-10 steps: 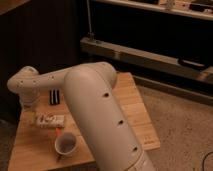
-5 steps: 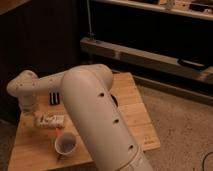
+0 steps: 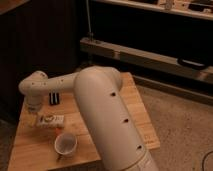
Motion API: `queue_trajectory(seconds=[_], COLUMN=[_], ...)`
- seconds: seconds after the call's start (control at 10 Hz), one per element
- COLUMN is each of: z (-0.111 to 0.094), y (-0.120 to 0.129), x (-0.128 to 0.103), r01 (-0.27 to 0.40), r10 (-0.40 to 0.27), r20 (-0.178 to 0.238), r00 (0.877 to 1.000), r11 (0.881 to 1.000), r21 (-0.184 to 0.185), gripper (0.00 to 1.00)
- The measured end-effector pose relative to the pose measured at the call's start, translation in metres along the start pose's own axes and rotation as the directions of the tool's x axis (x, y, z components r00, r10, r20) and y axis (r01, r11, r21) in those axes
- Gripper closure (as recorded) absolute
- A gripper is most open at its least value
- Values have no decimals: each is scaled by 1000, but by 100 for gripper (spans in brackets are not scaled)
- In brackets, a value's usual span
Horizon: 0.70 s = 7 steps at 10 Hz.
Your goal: Stand the bottle upright
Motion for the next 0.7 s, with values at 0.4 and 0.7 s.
queue_trajectory(seconds=[0.4, 0.7], z=[10, 15], y=[8, 6], x=[-13, -13], r01=[22, 3], r10=[-21, -3], r20=[-21, 20], r00=[1000, 1000], r11=[1000, 1000], r21=[4, -6], gripper=[35, 35])
